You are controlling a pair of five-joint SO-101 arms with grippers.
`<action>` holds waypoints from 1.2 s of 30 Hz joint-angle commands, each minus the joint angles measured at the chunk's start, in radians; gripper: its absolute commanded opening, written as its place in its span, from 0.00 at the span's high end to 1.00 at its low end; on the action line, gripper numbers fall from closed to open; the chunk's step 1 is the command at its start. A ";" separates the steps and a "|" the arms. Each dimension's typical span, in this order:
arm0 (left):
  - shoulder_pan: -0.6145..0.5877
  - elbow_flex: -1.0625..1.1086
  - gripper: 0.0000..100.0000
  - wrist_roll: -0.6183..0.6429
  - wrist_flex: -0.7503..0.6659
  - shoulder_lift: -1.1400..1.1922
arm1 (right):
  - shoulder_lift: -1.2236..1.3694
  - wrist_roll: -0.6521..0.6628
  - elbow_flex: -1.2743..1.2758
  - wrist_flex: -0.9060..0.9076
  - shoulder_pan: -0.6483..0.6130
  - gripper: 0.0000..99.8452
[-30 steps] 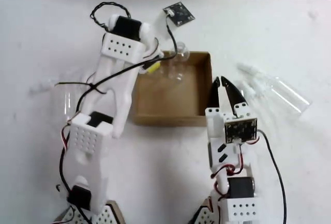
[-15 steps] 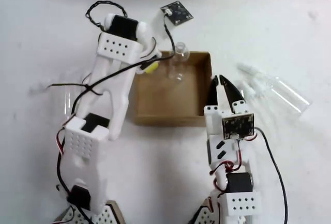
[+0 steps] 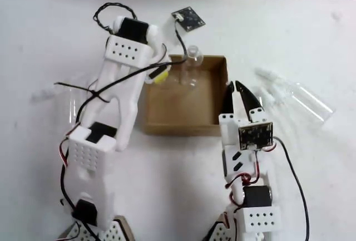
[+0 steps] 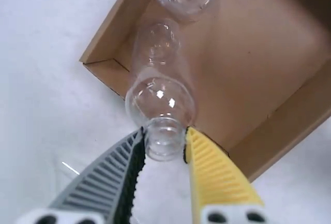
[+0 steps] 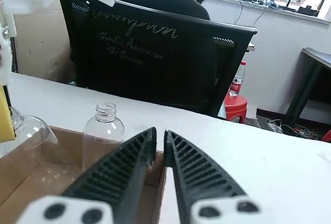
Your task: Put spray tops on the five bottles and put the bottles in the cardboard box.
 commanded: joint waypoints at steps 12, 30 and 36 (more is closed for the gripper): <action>-0.012 -0.003 0.90 -0.011 -0.009 -0.074 | 0.005 0.012 0.011 -0.027 -0.005 0.98; -0.035 -0.051 0.90 -0.014 0.006 -0.077 | 0.008 0.012 0.011 -0.027 -0.005 0.98; -0.030 -0.041 0.90 -0.035 0.006 -0.076 | 0.008 0.012 0.011 -0.027 -0.005 0.98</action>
